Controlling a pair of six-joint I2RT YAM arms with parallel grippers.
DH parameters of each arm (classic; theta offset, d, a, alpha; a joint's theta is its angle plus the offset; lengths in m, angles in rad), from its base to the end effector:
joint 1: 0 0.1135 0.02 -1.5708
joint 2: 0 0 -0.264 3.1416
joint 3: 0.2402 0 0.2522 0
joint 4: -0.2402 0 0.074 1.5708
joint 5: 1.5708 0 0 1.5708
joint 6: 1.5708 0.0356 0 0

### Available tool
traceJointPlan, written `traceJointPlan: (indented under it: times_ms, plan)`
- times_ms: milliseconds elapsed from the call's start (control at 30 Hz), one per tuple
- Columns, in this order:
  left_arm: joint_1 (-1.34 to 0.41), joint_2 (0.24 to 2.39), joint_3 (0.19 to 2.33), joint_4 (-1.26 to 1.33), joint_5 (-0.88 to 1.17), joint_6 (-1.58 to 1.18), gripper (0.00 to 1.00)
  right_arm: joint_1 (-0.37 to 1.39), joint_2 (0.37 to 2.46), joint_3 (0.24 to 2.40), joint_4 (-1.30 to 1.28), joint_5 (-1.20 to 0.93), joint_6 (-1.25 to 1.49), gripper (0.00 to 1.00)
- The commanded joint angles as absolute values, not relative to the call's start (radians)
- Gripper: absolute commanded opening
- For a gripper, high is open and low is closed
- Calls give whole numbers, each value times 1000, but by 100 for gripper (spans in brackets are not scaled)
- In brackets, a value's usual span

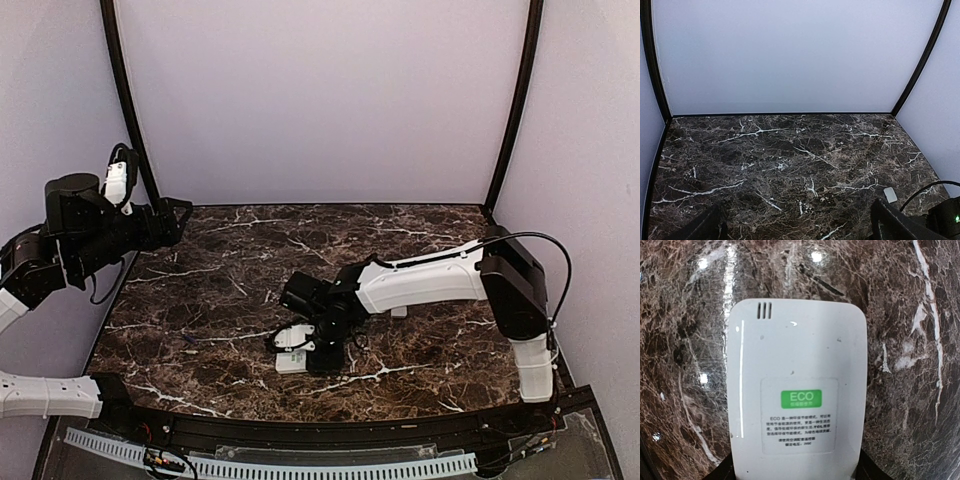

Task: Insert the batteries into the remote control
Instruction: Place the remote control without batteries at the center of the board.

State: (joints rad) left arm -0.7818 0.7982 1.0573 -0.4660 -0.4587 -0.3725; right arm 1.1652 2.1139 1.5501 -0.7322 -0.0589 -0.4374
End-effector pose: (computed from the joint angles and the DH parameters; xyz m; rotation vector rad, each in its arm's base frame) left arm 0.1252 -0.1021 0.4015 0.0308 1.7758 -0.4316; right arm 0.1659 0.3916 0.1539 -2.0893 2.0075 0.2223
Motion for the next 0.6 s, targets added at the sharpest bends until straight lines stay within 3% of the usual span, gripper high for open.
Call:
traceJointPlan:
  times_ms: [0, 400, 567]
  plan:
    - [-775, 778, 1066, -477, -482, -345, 99, 1181, 2155, 1563, -783, -39, -418, 59]
    - [-775, 770, 1052, -473, -478, -321, 99, 1185, 2125, 1571, -745, 45, -447, 72]
    - [-775, 819, 1075, -529, -441, -140, 99, 1197, 2054, 1585, -731, 49, -460, 77]
